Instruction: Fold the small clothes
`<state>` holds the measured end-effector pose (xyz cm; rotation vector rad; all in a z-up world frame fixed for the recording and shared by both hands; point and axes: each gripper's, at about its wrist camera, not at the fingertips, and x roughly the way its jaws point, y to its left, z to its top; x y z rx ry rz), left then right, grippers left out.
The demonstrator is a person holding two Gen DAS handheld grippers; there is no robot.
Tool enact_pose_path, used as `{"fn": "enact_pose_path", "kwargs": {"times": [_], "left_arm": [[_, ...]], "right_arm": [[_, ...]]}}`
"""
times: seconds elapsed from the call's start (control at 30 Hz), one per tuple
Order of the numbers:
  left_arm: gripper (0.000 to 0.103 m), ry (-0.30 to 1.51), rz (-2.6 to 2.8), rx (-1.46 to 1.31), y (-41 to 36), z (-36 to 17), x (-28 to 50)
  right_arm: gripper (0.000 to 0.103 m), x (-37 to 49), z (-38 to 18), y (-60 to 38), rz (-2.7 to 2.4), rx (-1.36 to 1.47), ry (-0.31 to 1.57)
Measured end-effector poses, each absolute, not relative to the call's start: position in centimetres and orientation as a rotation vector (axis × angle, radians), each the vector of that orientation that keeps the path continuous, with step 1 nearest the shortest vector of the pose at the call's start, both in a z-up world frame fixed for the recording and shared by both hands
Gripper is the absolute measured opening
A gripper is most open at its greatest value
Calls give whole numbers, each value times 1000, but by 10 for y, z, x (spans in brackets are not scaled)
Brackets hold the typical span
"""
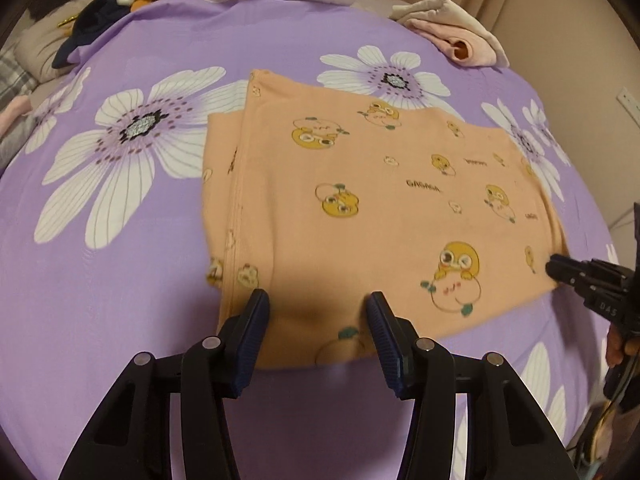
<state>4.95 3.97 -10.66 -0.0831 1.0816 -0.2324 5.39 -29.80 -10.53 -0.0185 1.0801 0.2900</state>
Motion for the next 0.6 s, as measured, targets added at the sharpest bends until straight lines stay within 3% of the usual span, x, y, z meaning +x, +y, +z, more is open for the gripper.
{"fn": "enact_pose_path", "kwargs": {"times": [0.37,0.47,0.5,0.6], "left_arm": [[52,1067,-193,-179,57,-89,25],[61,1071,-187,-212,62,-89,22],[63,1070,-185,-222,63,-89,22],[64,1074,-185,-257,68,-88,23]], "right_arm": [[22,26,-82,-304,324,41,1037],[27,22,-73,-300,351,69,1018],[34,21,-71,-299,358,77,1014],[35,20,-66,-291,384,90,1003]]}}
